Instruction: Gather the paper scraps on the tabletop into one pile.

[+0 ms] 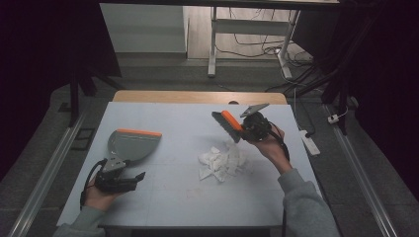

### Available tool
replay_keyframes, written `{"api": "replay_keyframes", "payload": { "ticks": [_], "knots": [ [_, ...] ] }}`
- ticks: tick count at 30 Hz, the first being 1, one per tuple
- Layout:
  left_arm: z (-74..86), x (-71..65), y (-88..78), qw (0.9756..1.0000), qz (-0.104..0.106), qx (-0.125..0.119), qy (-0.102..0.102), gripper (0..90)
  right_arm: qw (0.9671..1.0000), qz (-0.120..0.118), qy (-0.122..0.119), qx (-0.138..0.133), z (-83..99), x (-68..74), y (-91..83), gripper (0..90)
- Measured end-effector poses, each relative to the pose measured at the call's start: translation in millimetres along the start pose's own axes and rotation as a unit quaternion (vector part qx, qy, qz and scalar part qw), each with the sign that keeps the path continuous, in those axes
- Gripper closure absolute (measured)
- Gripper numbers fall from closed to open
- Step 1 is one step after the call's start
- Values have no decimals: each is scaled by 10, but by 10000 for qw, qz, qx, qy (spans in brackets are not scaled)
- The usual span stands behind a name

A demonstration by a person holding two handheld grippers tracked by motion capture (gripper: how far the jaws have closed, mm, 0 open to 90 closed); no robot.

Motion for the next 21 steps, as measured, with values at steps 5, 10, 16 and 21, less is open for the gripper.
{"api": "replay_keyframes", "payload": {
  "ticks": [5,10,16,21],
  "knots": [
    [1,2,0,10000,-3,1,0,263,9993,189,-183,257,-38,-89,251,701],
    [4,5,-3,10000,-1,-1,-2,263,9976,-130,-464,491,-42,33,336,702],
    [2,6,1,10000,5,1,4,263,9940,-397,-924,436,50,279,26,702],
    [-3,-6,-4,10000,-13,5,24,263,9965,-426,-641,-338,12,265,-392,702]
  ]
}}
Point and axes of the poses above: each handheld gripper's, and its own axes: y roughly forward along the jaws, z roughly out of its underside, x roughly to its left, the point moved 8 cm from there along y, roughly forward along the jaws, and after that the axes turned 13 degrees about x, right-handed, at the moved point
